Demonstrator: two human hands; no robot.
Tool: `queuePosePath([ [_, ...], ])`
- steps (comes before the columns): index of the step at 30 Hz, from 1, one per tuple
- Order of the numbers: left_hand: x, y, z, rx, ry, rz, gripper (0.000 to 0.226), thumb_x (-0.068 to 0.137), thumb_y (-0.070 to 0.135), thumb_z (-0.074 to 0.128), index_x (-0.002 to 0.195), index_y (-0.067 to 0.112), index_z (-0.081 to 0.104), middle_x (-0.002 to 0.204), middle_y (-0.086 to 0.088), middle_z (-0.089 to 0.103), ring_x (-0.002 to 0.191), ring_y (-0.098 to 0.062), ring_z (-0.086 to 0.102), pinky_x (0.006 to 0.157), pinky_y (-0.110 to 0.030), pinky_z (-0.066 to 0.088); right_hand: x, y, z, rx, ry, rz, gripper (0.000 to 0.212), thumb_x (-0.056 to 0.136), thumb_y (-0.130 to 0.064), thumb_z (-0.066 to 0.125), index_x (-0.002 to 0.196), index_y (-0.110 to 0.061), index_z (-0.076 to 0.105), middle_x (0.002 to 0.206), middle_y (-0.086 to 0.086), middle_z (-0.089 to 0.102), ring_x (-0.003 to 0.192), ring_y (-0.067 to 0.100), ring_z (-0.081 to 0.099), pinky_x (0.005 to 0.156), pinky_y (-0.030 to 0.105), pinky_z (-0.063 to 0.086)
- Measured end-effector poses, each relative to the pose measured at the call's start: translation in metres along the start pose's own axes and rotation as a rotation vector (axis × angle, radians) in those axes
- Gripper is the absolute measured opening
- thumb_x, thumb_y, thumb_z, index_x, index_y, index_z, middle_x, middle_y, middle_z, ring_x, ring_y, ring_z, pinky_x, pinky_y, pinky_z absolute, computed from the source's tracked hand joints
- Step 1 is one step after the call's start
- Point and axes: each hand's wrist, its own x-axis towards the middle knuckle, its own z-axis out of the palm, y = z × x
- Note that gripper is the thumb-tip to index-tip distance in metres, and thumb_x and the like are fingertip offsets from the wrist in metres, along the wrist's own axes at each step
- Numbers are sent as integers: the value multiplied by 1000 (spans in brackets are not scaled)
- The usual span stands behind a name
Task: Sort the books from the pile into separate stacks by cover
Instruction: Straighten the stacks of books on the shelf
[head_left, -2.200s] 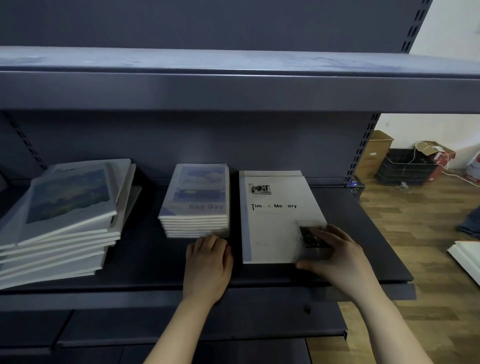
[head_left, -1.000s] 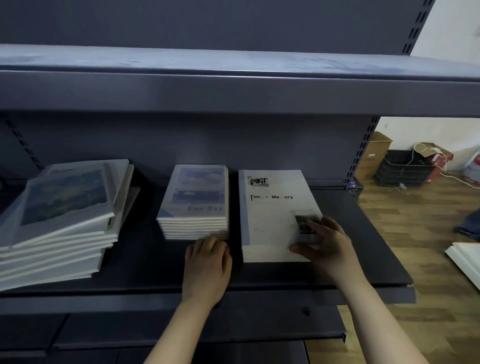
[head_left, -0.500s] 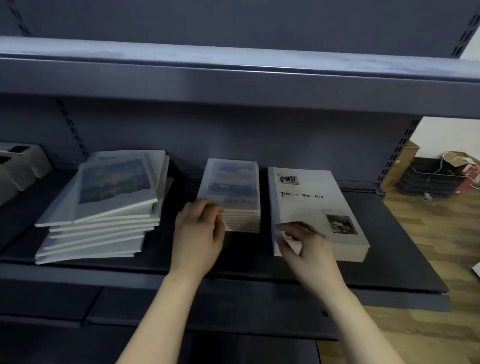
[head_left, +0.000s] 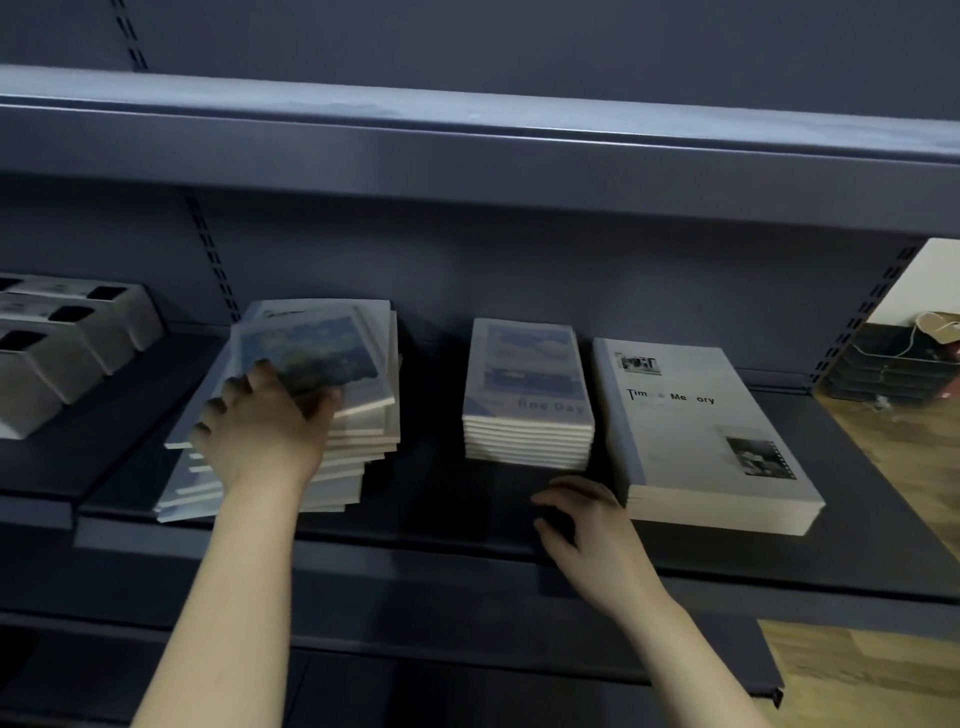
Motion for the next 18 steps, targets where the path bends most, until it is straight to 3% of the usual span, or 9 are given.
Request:
queuePosePath([
  [4,22,-10,-4,-89,-63,34,105,65,74,62,142,11,27,131,-20,52,118,-45,45,96,-48,34,2,-1,10,-56,-27,48,27,87,-24,60,114,-22,67,126,0,54,124,20,40,100,27,34],
  [7,33,-15,-8,-258,-110,13,96,58,66,74,132,14,40,124,-14,59,117,-38,49,97,-45,28,3,-2,12,-49,-13,60,26,86,-24,62,111,-23,68,125,0,54,123,21,41,98,26,34],
  [12,32,-8,-14,-387,-139,-63,105,55,51,84,136,4,37,135,-19,43,126,-35,37,95,-42,39,4,-2,11,-48,1,62,26,85,-27,63,110,-25,68,122,-6,53,119,15,41,89,19,29],
  [15,24,-4,-14,-543,-39,-29,75,70,34,81,127,1,46,125,-18,52,117,-33,48,84,-41,44,3,-1,10,-38,6,55,25,86,-27,62,110,-26,67,121,-9,52,117,13,40,88,18,28],
  [18,5,-1,-7,-804,71,66,25,85,22,68,104,9,58,93,-2,65,89,-26,62,65,-26,43,1,0,11,-52,-5,52,25,86,-28,61,110,-26,66,121,-9,52,117,14,41,88,19,29],
])
